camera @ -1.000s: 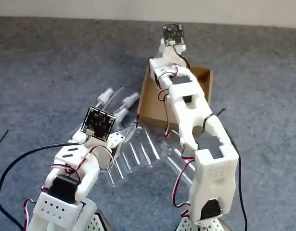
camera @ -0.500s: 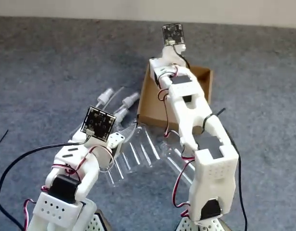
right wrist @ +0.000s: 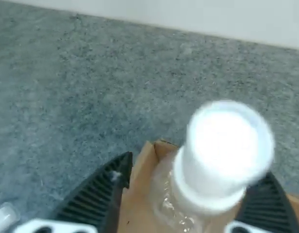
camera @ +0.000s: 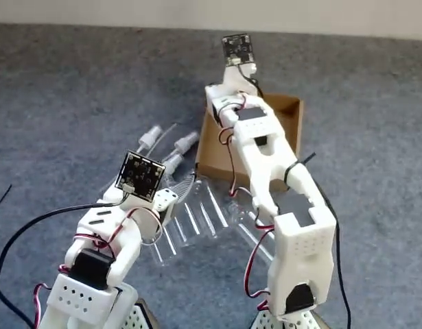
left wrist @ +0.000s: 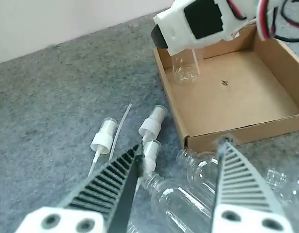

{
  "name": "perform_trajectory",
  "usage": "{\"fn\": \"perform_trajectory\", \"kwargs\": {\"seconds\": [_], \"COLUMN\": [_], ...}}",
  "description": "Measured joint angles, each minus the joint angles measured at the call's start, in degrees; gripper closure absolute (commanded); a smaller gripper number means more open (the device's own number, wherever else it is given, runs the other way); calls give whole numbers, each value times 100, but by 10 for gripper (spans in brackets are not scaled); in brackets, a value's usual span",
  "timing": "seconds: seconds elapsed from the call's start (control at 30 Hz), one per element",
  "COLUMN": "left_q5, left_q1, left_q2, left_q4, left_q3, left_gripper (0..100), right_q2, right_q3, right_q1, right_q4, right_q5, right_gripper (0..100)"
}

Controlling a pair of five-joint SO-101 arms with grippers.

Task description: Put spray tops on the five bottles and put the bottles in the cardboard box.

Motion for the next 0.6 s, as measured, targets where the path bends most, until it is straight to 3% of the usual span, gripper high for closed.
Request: {"fn": "perform_trajectory", "kwargs": {"seconds": [0.27, 0.6], "left_q5": [0, 0], "left_q1": [0, -158], "left_q2": [0, 0], "left_q4": [0, 0], "left_q3": [0, 0], "left_gripper": [776, 776], "right_q2": [0, 0], "right_q3": [-1187, -4149], "right_q1": [9, 9], "right_q4": [1116, 5424], "right_q5": [0, 0], "right_gripper": [688, 688]}}
